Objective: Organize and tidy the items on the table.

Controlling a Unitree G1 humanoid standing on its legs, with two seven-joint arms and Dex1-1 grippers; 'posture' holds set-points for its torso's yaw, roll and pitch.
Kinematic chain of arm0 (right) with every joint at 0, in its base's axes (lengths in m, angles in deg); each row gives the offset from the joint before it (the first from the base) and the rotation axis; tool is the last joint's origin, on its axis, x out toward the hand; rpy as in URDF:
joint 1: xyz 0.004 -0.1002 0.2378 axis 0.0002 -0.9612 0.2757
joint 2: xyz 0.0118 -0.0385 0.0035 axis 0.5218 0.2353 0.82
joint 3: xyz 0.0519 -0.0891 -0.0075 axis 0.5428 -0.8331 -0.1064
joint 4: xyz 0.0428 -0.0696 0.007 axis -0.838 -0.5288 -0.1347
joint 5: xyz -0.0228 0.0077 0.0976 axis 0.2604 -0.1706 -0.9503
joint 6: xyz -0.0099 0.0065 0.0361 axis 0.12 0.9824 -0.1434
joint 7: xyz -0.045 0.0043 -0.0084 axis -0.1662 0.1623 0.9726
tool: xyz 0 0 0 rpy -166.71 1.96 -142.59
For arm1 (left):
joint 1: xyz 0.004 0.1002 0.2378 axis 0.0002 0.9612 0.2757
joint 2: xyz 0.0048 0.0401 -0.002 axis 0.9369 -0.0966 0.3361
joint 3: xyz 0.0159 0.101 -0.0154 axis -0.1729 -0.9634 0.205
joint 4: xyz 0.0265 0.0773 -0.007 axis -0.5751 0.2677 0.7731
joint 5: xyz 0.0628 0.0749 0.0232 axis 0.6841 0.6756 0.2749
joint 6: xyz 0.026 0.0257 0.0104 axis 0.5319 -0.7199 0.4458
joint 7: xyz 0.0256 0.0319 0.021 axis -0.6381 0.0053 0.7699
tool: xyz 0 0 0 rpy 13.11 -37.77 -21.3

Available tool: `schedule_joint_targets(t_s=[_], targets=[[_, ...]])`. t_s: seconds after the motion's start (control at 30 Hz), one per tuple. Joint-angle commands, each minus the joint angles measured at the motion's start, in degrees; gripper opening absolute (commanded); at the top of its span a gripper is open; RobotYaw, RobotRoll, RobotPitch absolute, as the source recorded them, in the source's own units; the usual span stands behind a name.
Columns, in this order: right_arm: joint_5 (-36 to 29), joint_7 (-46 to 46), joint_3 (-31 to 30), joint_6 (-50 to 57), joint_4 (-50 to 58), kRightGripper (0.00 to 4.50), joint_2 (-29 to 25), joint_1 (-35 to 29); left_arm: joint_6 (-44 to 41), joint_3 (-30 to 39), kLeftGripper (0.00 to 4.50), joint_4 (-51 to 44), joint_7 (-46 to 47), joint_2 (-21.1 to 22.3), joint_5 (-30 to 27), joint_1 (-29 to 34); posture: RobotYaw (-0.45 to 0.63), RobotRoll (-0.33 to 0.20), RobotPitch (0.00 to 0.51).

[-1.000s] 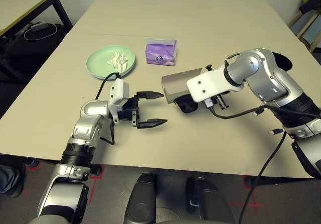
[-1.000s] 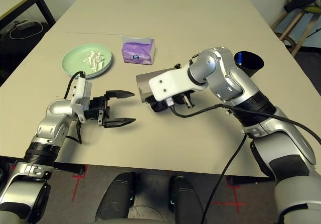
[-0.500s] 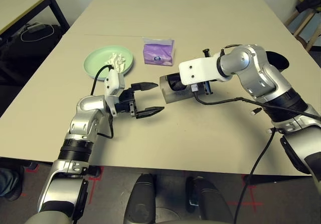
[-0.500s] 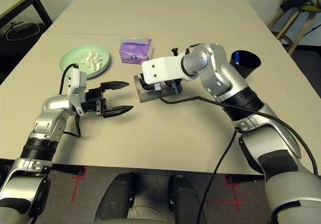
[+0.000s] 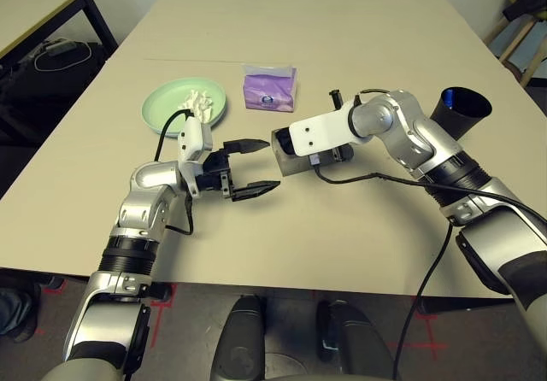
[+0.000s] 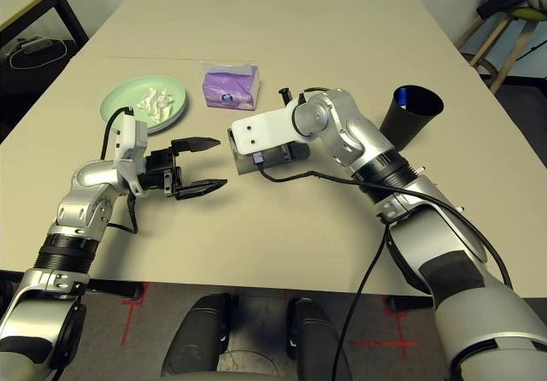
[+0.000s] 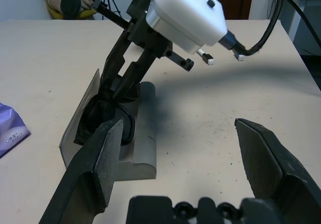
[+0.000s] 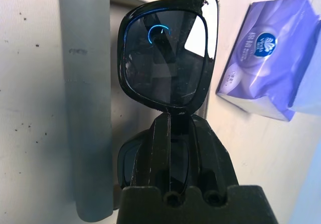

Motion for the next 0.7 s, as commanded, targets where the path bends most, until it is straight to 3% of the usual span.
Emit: schedule_joint_targets(t_s=[0.03,0.7], targets=[[0.6,0.5,-0.6,0.1,-0.2,0.34,0.2,-0.2,-0.3,-0.4,4.50,-1.5,0.3,0.3,-0.1,1.0,0.25,0.000,0.118],[2.5,-0.6,-2.0,3.6,-1.8,0.34,1.7,-2.5,-0.2,-0.6,4.50,-1.8,1.2,0.2,0.1,1.4,0.25,0.000,0.115]])
